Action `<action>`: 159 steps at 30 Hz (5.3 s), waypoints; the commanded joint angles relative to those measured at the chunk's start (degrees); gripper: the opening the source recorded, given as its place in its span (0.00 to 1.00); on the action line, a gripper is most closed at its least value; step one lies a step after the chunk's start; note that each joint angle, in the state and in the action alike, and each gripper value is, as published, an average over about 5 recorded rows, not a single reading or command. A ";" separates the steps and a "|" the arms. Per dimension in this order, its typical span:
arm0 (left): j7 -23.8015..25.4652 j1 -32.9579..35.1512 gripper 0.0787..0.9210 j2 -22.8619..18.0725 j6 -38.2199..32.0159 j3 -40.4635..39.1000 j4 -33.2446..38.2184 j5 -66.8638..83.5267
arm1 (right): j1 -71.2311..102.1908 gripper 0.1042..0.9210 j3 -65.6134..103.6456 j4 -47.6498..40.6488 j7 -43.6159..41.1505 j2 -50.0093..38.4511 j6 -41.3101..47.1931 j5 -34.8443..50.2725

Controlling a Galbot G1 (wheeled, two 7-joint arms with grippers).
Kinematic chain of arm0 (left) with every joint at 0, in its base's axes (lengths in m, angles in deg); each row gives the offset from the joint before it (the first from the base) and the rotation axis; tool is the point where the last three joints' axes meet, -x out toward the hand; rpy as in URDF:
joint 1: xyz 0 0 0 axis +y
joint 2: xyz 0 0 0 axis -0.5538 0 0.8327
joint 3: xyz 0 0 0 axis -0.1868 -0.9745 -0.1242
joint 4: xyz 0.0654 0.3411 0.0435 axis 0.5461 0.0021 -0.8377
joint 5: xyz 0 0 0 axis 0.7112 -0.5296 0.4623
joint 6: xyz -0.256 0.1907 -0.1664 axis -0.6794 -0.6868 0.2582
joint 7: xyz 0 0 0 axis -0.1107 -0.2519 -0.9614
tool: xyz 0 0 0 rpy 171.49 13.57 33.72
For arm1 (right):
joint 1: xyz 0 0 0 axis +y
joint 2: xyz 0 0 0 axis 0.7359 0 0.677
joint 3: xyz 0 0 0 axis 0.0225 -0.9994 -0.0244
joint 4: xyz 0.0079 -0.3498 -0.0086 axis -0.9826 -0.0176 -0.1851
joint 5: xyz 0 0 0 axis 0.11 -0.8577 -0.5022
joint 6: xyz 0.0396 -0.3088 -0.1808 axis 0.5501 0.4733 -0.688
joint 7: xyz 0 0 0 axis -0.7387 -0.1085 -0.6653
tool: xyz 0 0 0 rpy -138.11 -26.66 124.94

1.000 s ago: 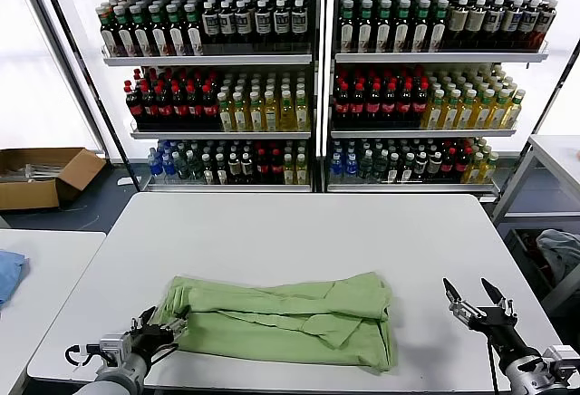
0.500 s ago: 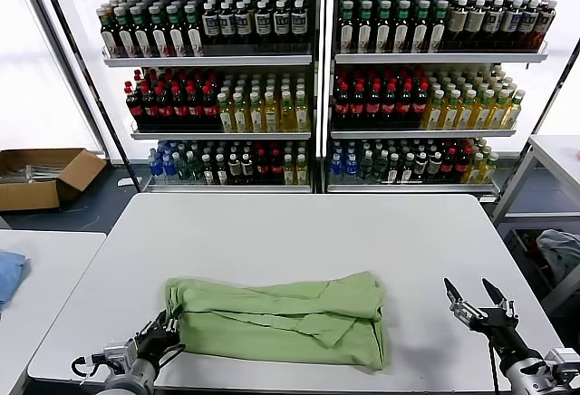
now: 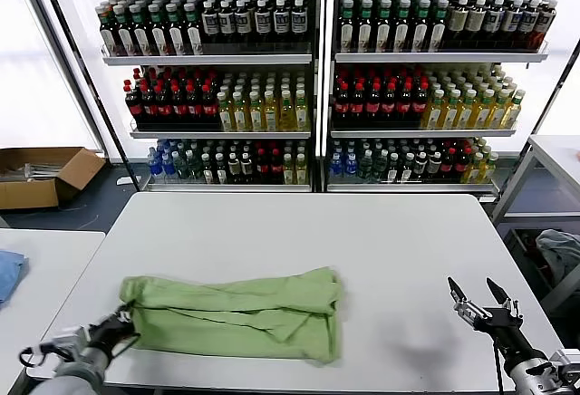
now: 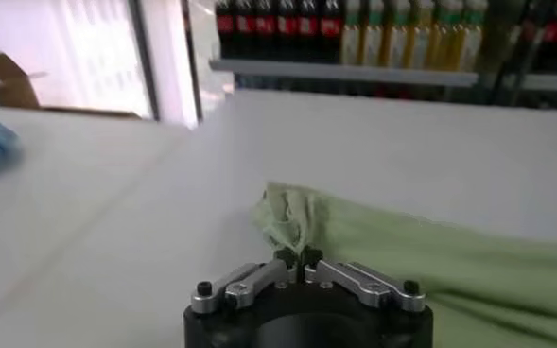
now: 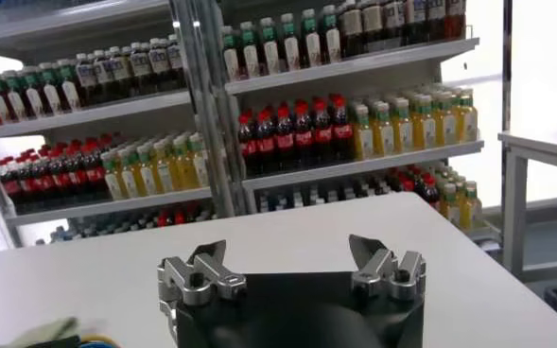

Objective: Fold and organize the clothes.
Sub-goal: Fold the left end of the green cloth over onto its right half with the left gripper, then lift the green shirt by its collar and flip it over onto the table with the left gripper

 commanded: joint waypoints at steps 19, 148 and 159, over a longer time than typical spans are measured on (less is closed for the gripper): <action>-9.54 -2.52 0.06 10.60 4.40 1.10 17.53 28.39 | -1.42 0.88 -3.93 -0.47 0.01 0.34 0.16 -0.27; -1.66 -2.44 0.03 -12.67 2.22 0.07 3.09 9.61 | 2.74 0.88 -6.34 2.84 -0.22 6.56 -0.74 -6.70; -0.80 1.38 0.03 0.10 2.59 22.70 1.88 18.57 | 1.88 0.88 -6.32 2.38 -0.19 5.67 -0.87 -5.38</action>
